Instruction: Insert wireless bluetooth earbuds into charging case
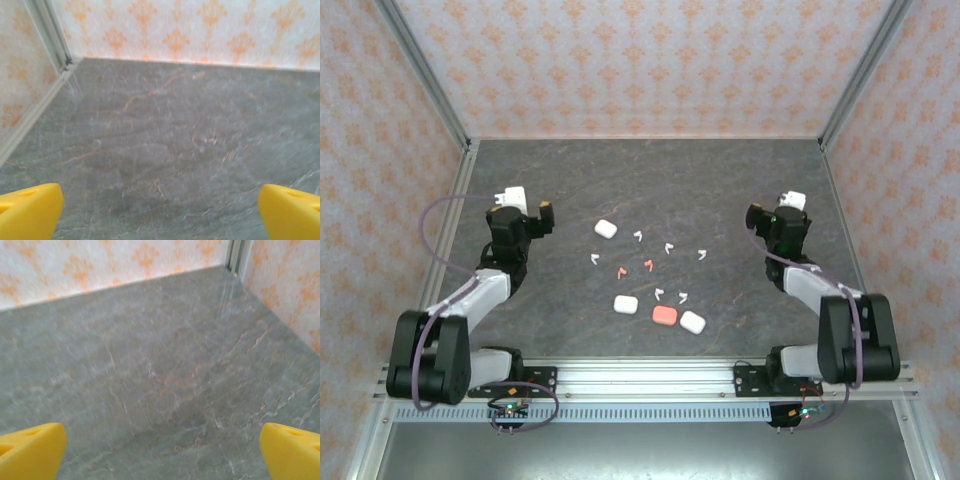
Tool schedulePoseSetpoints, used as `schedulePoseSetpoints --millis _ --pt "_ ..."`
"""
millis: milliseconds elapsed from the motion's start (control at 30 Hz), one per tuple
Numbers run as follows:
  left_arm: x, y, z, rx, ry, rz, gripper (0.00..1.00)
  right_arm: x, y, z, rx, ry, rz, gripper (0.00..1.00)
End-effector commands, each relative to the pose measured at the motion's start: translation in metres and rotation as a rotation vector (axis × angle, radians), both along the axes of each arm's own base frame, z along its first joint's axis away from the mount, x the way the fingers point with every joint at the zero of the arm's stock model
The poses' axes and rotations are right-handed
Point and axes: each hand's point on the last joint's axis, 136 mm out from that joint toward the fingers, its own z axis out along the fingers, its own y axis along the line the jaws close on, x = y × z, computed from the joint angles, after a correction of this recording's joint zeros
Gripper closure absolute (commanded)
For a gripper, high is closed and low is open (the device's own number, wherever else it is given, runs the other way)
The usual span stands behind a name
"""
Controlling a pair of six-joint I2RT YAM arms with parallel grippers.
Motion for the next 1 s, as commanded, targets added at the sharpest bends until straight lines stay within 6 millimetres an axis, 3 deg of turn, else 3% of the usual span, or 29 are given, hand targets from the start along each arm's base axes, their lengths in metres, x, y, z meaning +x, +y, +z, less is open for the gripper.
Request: schedulePoseSetpoints --millis 0,33,200,400,633,967 --pt "-0.016 -0.002 0.011 -0.095 0.075 0.035 0.0 -0.016 0.01 0.01 0.061 0.092 0.021 0.01" --pt "-0.019 -0.007 0.015 -0.139 0.079 0.022 0.0 -0.021 0.016 0.022 0.075 0.093 0.04 0.01" --pt "-0.035 -0.043 0.02 -0.383 0.159 -0.085 0.0 -0.055 0.05 0.037 0.096 0.254 0.133 0.01" --pt "-0.052 -0.111 0.013 -0.608 0.213 -0.275 0.0 -0.108 0.102 0.039 0.12 0.413 0.268 0.0" --pt "-0.055 -0.159 0.008 -0.759 0.196 -0.357 0.0 -0.158 0.157 0.007 0.107 0.561 0.407 0.01" --pt "-0.05 -0.166 0.003 -0.722 0.215 -0.357 0.0 -0.201 0.21 -0.057 0.125 0.719 0.533 0.03"
